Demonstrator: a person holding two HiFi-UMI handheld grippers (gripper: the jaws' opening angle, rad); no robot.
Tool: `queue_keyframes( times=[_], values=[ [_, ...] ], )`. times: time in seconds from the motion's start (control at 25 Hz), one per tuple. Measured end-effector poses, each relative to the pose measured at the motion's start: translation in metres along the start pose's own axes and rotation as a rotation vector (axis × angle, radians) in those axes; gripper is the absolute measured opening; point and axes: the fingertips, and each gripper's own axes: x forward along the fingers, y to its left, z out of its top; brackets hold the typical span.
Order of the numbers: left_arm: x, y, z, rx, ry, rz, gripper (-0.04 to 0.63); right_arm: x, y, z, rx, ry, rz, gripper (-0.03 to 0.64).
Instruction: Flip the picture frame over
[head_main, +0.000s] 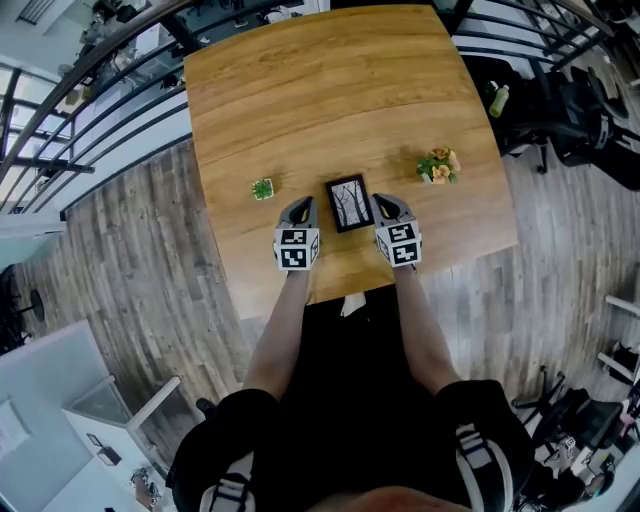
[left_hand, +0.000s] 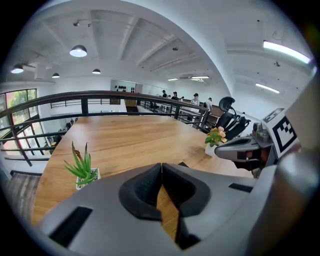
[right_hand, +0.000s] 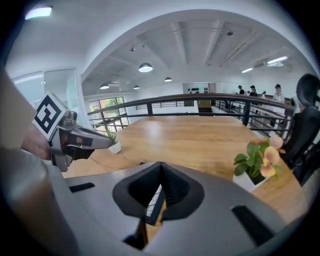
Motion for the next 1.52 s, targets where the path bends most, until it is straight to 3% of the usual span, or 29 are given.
queue_keyframes(
  times=[0.92, 1.52],
  values=[
    [-0.039, -0.013, 0.032, 0.089, -0.077, -0.086, 0.025, -0.048, 0.014, 0.02, -0.02, -0.105, -0.097, 0.006],
    [-0.042, -0.018, 0.031, 0.109, -0.075, -0.109, 0.025, -0.055, 0.022, 0.016, -0.023, -0.112, -0.107, 0.006]
  ],
)
